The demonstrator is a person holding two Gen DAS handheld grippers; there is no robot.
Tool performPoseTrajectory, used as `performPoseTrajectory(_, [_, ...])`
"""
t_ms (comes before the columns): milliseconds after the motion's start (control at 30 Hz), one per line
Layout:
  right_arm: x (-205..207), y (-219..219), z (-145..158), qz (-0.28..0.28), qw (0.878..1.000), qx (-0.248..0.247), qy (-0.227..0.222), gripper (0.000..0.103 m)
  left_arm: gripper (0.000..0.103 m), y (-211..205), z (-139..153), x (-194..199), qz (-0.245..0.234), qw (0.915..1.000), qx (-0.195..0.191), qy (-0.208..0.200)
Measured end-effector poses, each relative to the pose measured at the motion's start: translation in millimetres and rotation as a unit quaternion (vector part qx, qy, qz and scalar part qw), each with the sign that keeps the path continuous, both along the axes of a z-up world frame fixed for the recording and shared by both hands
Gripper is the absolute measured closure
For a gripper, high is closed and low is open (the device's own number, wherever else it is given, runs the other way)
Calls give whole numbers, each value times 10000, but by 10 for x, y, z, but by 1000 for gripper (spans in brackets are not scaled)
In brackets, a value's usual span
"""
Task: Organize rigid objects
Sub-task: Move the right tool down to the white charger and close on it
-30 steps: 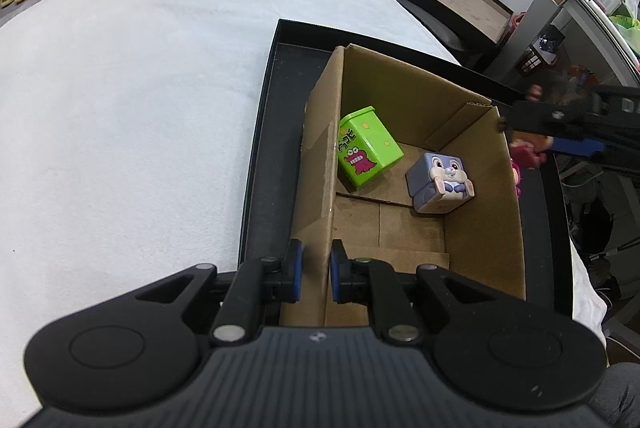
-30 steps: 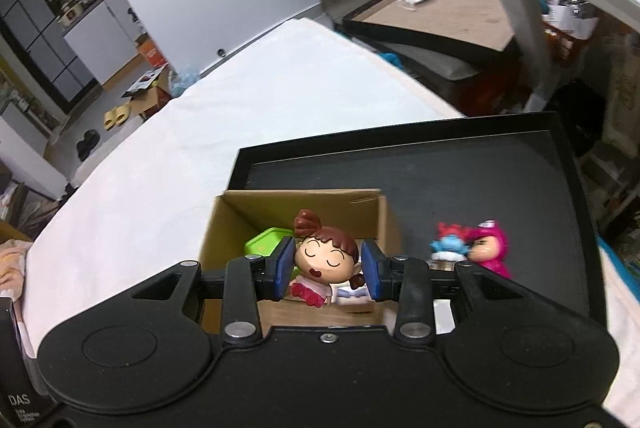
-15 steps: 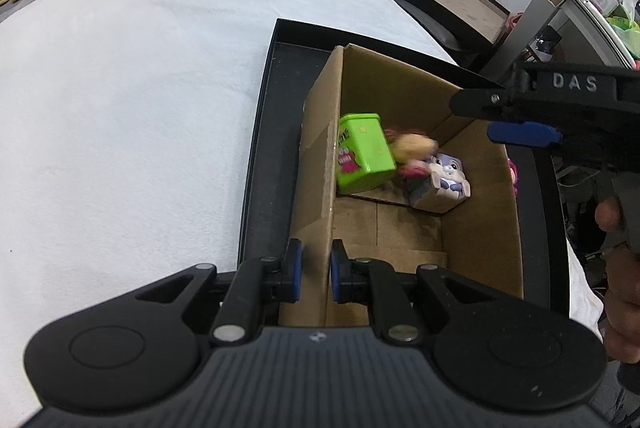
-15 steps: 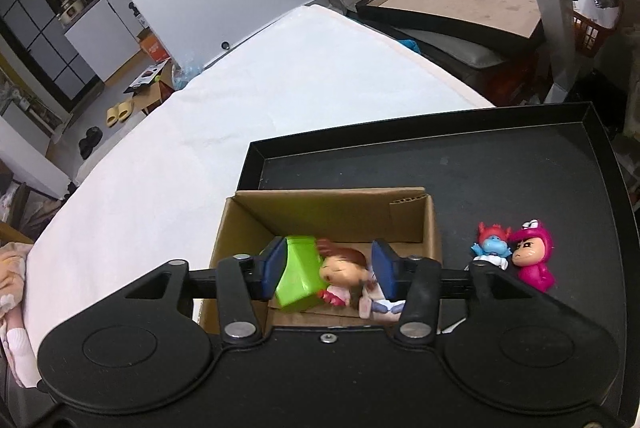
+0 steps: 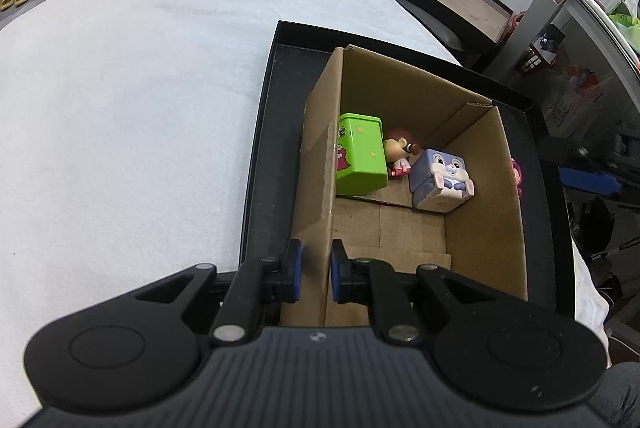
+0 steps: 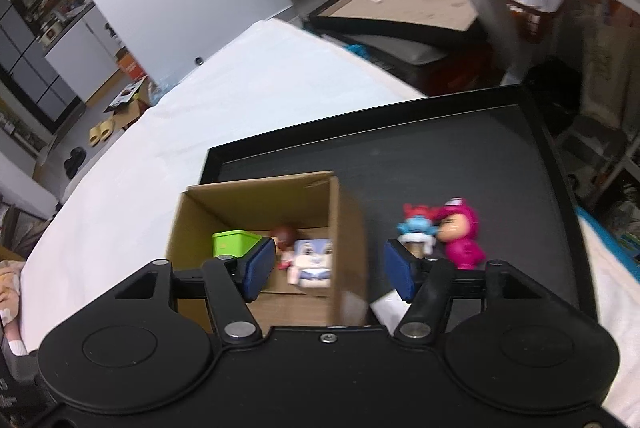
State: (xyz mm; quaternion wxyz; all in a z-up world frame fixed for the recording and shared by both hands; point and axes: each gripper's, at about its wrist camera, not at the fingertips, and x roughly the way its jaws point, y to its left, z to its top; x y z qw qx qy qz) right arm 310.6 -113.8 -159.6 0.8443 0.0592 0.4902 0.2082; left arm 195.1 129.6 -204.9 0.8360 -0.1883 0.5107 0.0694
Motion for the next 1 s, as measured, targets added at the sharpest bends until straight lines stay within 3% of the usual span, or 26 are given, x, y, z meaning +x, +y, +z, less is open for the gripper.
performPoseTrajectory(467, [-6, -433, -186, -324, 9992, -102, 194, 43, 90, -28, 12, -12, 24, 10000, 67, -8])
performPoseTrajectory(1000, [125, -349, -766, -608, 9951, -288, 723, 43, 91, -7, 14, -59, -4, 10000, -5, -46])
